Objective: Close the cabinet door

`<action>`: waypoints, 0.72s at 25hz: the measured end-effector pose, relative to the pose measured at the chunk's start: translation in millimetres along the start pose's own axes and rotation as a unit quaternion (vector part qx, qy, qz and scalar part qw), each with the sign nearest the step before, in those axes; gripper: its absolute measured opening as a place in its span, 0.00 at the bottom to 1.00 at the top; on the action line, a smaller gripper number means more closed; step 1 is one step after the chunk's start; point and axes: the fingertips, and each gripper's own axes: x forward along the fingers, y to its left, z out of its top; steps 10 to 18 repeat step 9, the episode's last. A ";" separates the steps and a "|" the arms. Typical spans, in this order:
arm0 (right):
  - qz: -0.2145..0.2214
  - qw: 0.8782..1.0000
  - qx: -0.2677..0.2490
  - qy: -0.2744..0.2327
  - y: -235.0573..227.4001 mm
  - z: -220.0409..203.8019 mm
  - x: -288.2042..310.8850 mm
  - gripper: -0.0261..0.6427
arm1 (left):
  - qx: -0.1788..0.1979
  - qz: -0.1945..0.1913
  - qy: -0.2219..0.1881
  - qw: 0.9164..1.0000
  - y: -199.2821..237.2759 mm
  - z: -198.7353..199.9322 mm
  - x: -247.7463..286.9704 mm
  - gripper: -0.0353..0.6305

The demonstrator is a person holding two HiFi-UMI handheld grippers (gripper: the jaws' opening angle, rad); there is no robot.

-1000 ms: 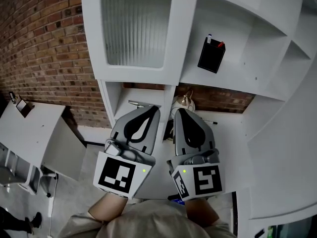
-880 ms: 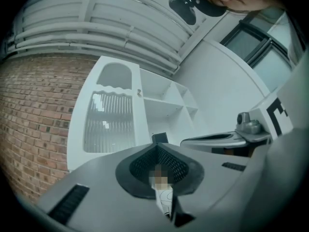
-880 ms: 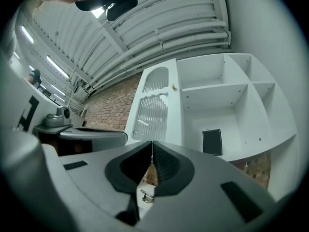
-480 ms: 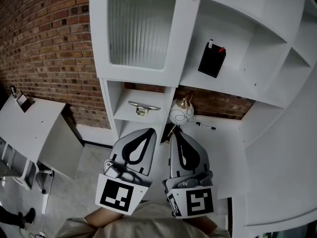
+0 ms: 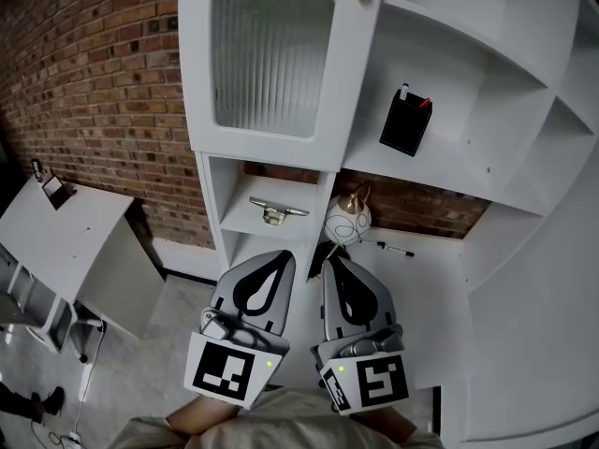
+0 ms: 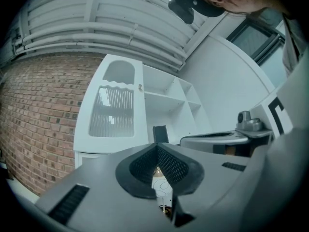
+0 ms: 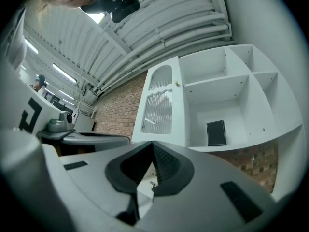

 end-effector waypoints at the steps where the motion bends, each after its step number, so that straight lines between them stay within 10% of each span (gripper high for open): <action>1: 0.001 1.000 0.000 -0.002 -1.3 0.0 -1.3 0.07 | 0.001 0.002 0.000 1.000 -1.3 -0.3 -0.1 0.06; 18: 0.010 1.000 0.000 -0.003 -2.2 0.6 -8.2 0.07 | 0.007 0.003 0.001 1.000 -11.7 3.1 -2.5 0.06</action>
